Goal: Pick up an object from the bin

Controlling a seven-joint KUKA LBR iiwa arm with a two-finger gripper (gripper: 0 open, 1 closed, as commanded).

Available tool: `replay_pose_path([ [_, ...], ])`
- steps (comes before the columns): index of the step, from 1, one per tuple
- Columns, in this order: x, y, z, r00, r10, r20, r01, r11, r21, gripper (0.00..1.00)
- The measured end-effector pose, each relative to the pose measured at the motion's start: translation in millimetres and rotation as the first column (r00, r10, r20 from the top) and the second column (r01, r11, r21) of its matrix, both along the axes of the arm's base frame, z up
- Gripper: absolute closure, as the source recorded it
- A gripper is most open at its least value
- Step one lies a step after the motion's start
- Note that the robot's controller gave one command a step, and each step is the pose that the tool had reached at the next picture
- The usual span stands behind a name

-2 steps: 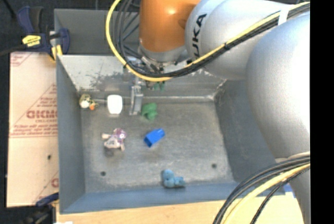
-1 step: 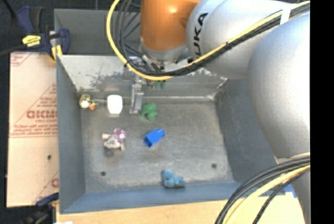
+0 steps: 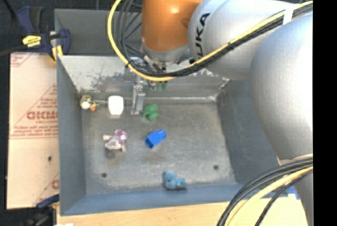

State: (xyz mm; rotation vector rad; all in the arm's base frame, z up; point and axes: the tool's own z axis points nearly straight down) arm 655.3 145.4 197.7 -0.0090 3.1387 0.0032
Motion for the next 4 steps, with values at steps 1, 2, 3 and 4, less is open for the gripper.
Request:
replay_pose_path([
  [1, -21.2, 2, 1, 0.964, 0.266, 0.001, -0.266, 0.964, -0.003, 0.0],
  [2, -57.0, -33, -28, 0.871, 0.492, 0.007, -0.492, 0.871, -0.003, 0.0],
  [3, -70.3, -37, -49, 0.817, 0.577, -0.001, -0.577, 0.816, -0.008, 0.0],
  [4, -86.3, -35, -50, 0.747, 0.665, 0.007, -0.665, 0.747, -0.003, 0.0],
])
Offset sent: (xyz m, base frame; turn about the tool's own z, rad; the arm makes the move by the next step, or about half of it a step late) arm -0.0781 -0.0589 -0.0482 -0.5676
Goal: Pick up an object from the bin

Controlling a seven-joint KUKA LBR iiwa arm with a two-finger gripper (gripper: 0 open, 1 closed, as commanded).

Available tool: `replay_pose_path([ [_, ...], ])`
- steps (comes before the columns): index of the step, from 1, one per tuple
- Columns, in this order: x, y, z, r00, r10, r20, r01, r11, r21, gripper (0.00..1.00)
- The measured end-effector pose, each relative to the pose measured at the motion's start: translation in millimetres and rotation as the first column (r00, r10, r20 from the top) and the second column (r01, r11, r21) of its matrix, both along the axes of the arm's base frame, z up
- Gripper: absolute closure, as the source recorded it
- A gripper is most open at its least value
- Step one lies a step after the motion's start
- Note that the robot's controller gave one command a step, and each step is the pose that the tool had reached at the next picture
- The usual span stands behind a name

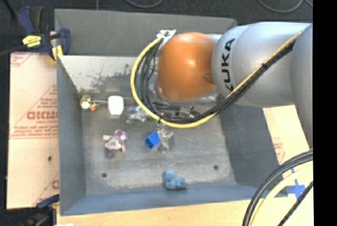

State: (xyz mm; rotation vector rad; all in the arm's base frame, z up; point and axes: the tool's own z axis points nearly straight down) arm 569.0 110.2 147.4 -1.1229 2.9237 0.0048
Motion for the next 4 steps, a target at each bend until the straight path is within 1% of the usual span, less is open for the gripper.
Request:
replay_pose_path([
  [1, -7.5, -11, 13, 0.999, 0.053, 0.0, -0.053, 0.999, -0.01, 0.0],
  [2, -35.1, -14, 3, 0.981, 0.194, 0.005, -0.194, 0.981, -0.003, 0.0],
  [3, -27.1, -34, 6, 0.978, 0.209, -0.001, -0.209, 0.978, -0.008, 0.0],
  [4, 17.1, -31, 9, 0.935, 0.355, 0.006, -0.355, 0.935, -0.009, 0.0],
])
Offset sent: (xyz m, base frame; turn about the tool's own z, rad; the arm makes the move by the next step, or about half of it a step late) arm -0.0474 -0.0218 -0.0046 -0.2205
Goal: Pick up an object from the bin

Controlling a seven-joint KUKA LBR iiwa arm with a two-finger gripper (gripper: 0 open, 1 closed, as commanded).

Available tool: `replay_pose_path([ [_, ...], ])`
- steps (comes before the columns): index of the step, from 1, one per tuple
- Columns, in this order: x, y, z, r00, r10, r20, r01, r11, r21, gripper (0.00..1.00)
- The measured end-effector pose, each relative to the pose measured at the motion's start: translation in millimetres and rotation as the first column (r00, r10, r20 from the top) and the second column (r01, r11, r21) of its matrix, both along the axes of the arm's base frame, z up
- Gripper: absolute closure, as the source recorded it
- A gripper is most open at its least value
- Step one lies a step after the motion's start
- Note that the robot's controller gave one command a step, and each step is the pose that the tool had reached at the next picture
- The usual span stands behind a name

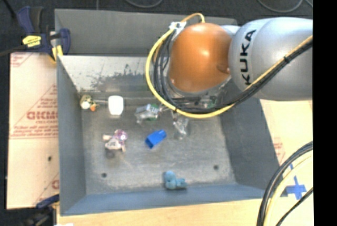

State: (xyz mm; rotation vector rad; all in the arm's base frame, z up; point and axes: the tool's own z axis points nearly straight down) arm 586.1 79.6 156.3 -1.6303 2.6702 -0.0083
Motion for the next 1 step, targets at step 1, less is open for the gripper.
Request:
replay_pose_path([
  [1, 8.4, -9.3, -12.1, 0.978, 0.208, 0.0, -0.208, 0.978, -0.001, 0.0],
])
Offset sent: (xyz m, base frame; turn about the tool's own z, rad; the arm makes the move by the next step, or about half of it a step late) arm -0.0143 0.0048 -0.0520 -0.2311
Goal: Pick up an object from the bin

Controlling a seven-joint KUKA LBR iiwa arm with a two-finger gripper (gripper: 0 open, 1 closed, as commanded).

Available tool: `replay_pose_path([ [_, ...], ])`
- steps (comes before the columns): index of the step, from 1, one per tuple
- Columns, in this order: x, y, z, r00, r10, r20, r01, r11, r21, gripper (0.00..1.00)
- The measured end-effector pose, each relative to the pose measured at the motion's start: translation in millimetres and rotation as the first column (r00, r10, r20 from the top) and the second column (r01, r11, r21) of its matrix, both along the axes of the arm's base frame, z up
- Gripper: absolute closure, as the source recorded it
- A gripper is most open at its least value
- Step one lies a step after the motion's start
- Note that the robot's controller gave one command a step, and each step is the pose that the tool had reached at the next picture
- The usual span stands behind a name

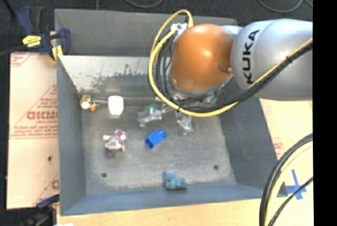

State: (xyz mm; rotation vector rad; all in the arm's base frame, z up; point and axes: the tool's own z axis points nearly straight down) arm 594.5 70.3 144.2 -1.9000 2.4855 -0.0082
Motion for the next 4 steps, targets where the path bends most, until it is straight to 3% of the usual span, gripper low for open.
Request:
replay_pose_path([
  [1, -12.1, 7, -22, 0.998, -0.061, 0.0, 0.061, 0.998, 0.002, 0.0],
  [2, -20.6, 12, -63, 0.972, 0.237, 0.002, -0.237, 0.972, -0.001, 1.0],
  [3, -20.7, 12, -63, 0.972, 0.236, 0.001, -0.236, 0.972, -0.001, 1.0],
  [4, -21.4, 10, -47, 0.948, 0.318, -0.003, -0.318, 0.948, -0.001, 1.0],
])
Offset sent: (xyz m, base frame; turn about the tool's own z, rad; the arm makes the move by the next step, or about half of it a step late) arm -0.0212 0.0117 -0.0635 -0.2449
